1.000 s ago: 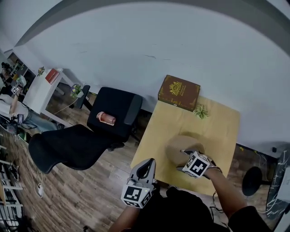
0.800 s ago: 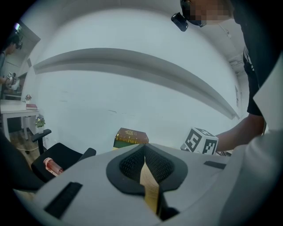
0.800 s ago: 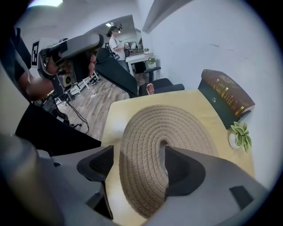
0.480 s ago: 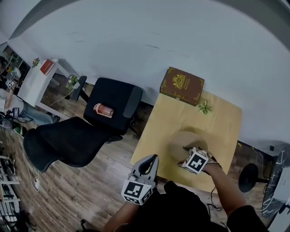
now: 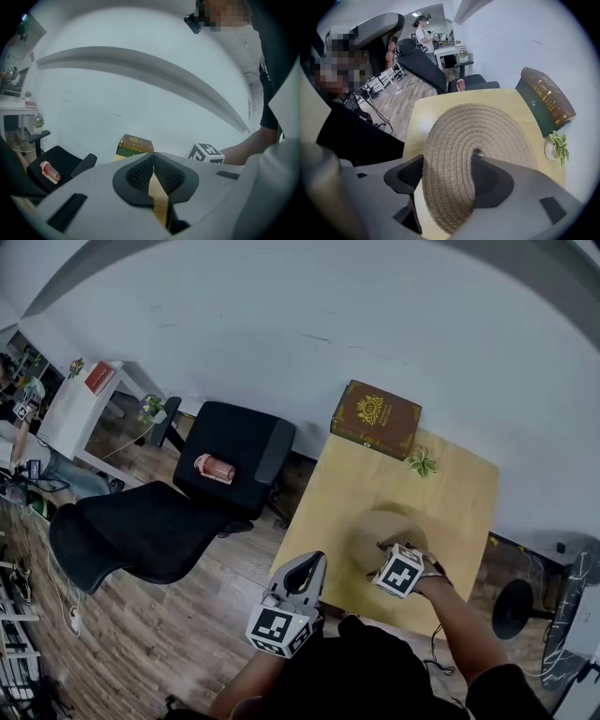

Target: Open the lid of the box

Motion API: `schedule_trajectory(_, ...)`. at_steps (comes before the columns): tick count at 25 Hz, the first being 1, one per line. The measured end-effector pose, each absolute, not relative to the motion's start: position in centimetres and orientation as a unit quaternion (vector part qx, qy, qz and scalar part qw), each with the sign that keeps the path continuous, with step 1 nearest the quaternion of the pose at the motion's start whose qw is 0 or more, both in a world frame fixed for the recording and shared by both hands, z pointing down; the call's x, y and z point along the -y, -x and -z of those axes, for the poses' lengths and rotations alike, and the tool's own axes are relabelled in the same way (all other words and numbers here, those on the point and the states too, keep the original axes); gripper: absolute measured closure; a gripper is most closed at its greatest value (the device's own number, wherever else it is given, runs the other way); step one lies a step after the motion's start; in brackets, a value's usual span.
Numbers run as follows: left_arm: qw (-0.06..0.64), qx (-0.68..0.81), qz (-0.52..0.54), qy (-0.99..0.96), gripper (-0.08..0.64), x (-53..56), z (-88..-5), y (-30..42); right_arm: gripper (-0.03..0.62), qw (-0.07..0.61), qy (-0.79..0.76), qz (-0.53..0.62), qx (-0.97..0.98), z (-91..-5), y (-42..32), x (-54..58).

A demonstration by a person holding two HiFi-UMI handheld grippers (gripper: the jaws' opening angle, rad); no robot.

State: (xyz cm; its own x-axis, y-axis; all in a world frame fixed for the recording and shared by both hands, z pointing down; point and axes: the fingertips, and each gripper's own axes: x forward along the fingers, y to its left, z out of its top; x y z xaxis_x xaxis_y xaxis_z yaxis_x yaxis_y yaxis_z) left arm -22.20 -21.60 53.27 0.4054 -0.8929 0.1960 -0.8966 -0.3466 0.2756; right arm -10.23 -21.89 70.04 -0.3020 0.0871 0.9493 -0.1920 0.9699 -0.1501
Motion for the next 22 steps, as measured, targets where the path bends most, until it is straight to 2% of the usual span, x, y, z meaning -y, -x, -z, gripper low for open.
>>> schedule_trajectory(16,0.184,0.546,0.010,-0.817,0.538,21.3,-53.0,23.8,0.267,0.583,-0.074,-0.088,0.804,-68.2,10.4,22.4)
schedule_trajectory(22,0.185,0.538,0.008,-0.823,0.538,21.3,-53.0,23.4,0.267,0.550,-0.119,-0.075,0.823,-65.7,10.5,23.0)
